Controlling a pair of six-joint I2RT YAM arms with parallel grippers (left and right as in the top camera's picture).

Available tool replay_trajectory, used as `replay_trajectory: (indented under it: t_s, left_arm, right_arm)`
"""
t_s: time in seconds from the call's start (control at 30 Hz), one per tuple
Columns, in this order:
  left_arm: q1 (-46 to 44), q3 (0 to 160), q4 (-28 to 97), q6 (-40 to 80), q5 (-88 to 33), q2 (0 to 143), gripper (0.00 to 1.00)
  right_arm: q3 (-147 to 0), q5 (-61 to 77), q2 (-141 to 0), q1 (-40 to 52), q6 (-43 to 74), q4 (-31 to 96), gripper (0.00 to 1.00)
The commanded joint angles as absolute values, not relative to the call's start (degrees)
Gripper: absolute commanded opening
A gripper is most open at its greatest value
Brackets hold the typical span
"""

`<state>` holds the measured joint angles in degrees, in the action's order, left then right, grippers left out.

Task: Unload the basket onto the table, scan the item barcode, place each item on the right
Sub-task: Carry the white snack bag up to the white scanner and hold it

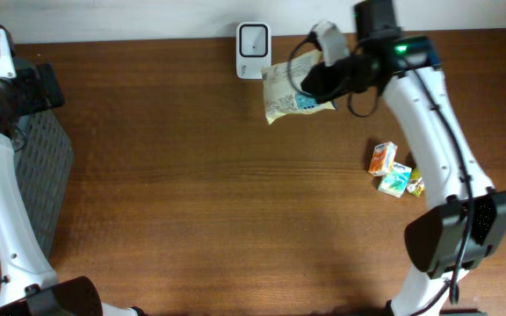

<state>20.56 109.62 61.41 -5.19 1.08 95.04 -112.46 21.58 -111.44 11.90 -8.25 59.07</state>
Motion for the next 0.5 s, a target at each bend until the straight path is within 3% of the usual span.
replay_trajectory:
  t_s: [0.0,0.13,0.33,0.47]
  left_arm:
    - [20.8,110.0,61.4,-6.1,1.3,94.1,0.99]
    - [20.8,110.0,61.4,-6.1,1.3,94.1,0.99]
    - [20.8,110.0,61.4,-6.1,1.3,94.1,0.99]
    - [20.8,110.0,61.4,-6.1,1.3,94.1,0.99]
  right_arm:
    - [-113.8,-11.4,-110.2,19.7,-7.8,54.1,0.04]
    - [-113.8,-27.2,-111.3,26.4,-23.6,43.1,0.04]
    - [-113.8,-30.9,-118.0,26.7,-46.3,26.8,0.04]
    - [-113.8,-34.5,-122.0,26.7,-53.7,15.4,0.04]
